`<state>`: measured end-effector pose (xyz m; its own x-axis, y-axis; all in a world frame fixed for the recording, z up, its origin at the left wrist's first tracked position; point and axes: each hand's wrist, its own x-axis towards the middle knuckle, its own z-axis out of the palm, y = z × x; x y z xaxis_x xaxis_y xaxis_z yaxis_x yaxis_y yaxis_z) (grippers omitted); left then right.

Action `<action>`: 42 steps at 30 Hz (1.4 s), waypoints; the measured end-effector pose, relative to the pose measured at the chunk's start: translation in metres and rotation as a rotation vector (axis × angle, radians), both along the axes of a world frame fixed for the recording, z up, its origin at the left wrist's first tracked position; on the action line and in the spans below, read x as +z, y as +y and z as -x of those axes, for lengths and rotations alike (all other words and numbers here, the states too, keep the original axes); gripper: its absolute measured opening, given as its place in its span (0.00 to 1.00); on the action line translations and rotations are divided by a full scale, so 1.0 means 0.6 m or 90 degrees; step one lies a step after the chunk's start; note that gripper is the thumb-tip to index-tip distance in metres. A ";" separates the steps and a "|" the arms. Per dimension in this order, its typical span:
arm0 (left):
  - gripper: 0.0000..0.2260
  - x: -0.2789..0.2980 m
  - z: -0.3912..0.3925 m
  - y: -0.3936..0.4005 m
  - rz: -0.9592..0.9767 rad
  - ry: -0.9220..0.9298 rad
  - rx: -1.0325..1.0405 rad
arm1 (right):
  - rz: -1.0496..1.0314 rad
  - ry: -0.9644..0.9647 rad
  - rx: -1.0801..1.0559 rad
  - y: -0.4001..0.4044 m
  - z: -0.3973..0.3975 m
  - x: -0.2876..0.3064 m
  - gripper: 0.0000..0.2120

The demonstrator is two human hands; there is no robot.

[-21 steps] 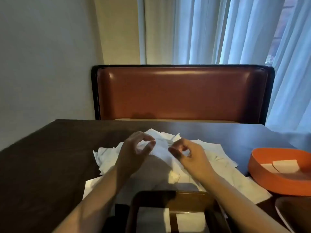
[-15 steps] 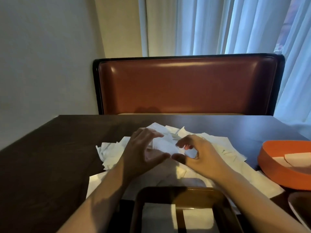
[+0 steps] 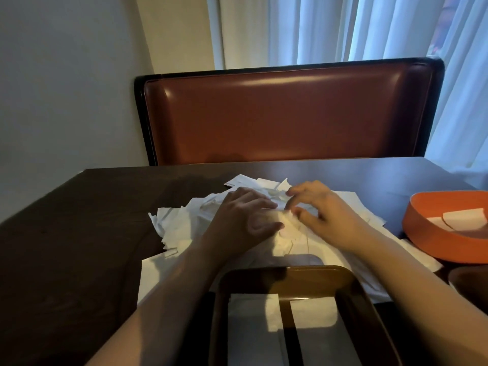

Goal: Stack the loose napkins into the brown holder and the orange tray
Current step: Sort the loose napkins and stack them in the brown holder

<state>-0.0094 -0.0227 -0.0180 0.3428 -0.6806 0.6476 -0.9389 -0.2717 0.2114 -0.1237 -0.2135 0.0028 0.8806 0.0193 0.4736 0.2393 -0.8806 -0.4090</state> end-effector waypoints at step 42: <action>0.25 0.060 0.063 0.003 0.058 0.976 -0.322 | -0.597 -0.105 0.031 0.043 -0.004 0.008 0.08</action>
<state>-0.0475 -0.0210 0.0181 0.4361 -0.8993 -0.0322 0.1750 0.0497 0.9833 -0.1215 -0.1876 0.0079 0.8097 -0.3963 0.4327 0.3844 -0.1990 -0.9015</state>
